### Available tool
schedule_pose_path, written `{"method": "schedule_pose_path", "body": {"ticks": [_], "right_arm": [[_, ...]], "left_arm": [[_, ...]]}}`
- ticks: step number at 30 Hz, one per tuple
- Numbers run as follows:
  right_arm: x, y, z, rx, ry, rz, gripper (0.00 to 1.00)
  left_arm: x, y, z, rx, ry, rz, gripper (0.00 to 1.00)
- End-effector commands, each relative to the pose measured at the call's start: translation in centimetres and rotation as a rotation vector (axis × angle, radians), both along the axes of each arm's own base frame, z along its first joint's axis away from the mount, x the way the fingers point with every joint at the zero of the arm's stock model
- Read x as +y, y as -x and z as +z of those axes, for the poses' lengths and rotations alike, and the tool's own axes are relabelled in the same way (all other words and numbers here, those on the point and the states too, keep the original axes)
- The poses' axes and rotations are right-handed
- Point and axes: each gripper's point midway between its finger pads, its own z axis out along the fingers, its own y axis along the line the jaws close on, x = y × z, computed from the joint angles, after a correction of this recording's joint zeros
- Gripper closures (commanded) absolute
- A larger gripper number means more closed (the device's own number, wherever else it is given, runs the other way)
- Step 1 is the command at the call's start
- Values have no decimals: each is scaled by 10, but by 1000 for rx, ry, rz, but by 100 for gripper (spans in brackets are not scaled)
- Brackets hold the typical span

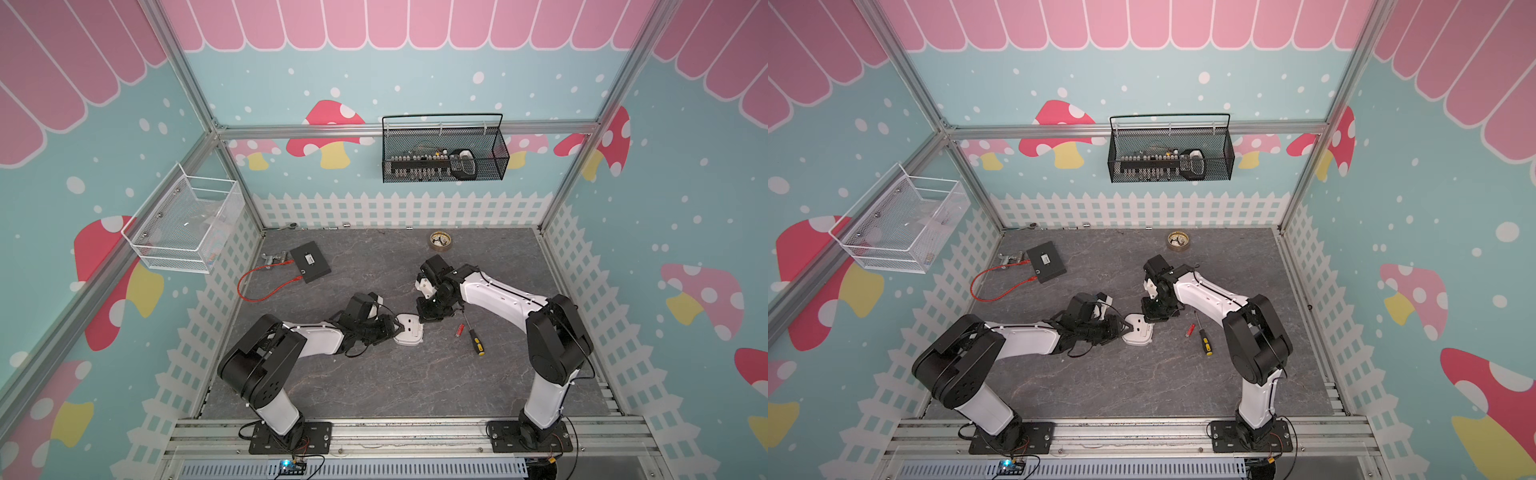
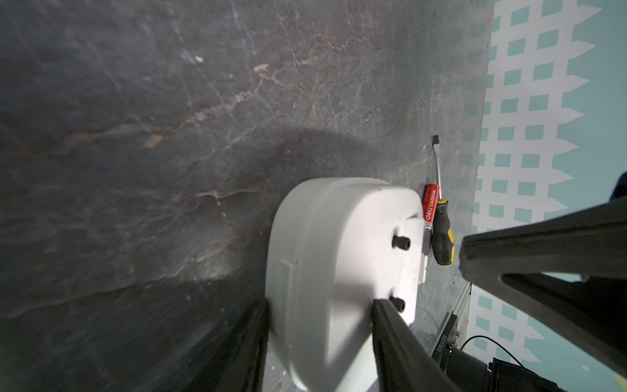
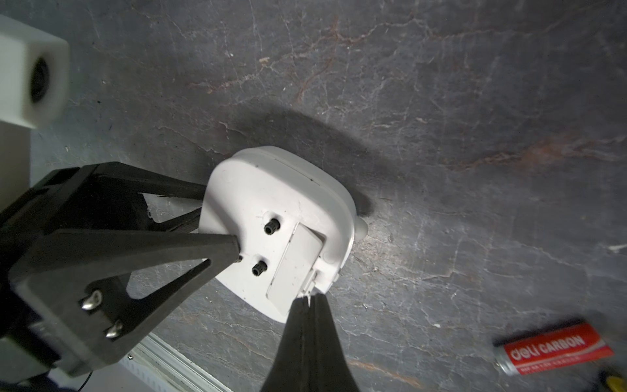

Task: Remove the battery from the alarm
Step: Install the cover on the alarm.

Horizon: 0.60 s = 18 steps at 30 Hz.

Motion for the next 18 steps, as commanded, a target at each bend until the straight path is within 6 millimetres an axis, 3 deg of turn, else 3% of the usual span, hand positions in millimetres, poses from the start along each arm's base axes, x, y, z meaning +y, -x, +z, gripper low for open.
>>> {"method": "schedule_pose_path", "body": {"ticks": [1,12,14,18], "right_arm": [[-1,6,-6,14,48,39,100],[8,15,-20,42,57,82,100],[6,17,-36,69,81,81,100],[8,17,-39,72,76,79,100]], "left_arm": [[11,1,-12,32,-66,35,49],[12,0,-12,31,-68,37,49],[12,1,-12,31,-70,38,49],[13,2,-13,34,-71,39,49]]}}
